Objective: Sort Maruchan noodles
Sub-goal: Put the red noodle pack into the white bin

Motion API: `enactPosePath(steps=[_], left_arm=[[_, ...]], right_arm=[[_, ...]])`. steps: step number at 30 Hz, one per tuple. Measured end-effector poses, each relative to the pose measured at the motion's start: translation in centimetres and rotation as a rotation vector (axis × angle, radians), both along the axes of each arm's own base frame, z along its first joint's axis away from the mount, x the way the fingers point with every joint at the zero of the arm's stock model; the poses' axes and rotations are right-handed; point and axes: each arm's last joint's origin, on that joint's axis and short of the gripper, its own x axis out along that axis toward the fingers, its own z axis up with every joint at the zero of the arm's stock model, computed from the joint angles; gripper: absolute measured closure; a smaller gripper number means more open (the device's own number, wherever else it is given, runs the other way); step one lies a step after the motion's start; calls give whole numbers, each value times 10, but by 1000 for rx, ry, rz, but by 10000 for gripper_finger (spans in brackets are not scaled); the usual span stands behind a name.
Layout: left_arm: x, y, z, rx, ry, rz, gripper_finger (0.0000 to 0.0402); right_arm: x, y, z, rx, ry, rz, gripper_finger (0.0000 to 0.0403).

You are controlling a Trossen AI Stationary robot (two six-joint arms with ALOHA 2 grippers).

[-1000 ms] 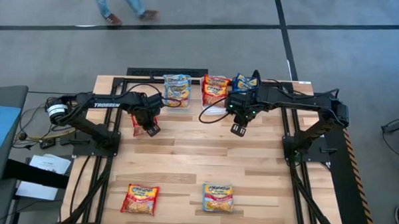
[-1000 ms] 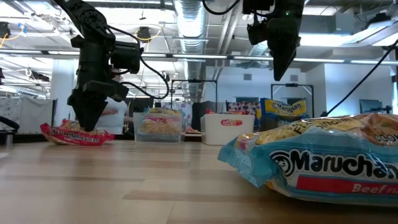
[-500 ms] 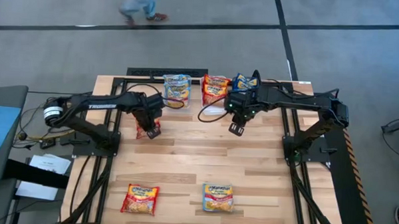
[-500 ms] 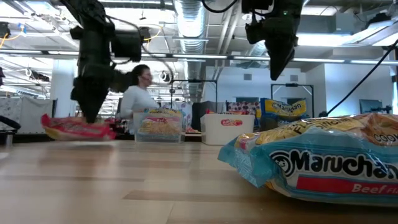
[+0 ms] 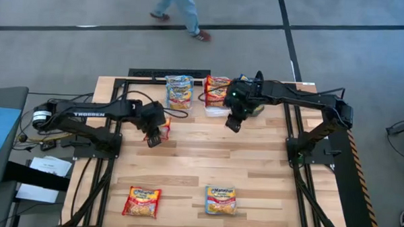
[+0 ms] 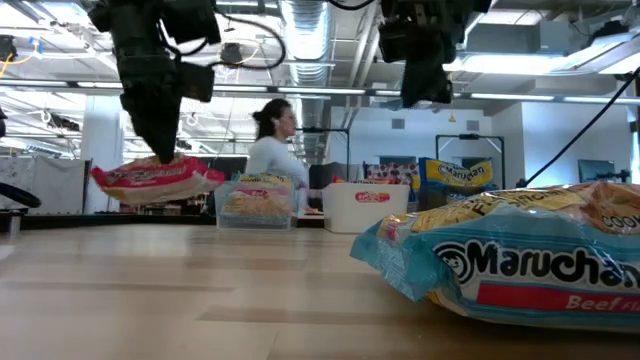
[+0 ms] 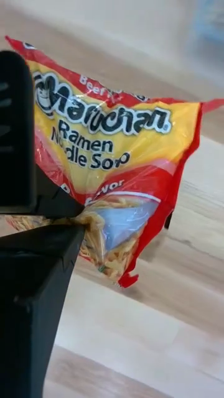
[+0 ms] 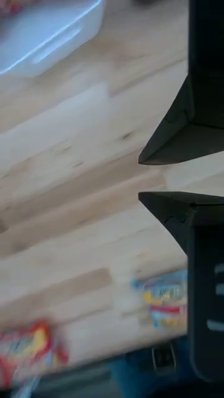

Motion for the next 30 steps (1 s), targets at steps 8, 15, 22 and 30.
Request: enactPosePath(steps=[8,15,22,30], left_arm=[[13,-12,8,231,-93,-176,401],[23,-17,15,388,-171,-315,401],[32,-20,24,602,-219,-427,401],[37,-23,31,784,-230,-553,401]], right_arm=[[6,-14,6,10,-126,-11,296],[14,-19,13,-37,-245,-13,271],[21,-28,24,-13,-372,-116,220],[25,-48,39,24,-545,-259,206]])
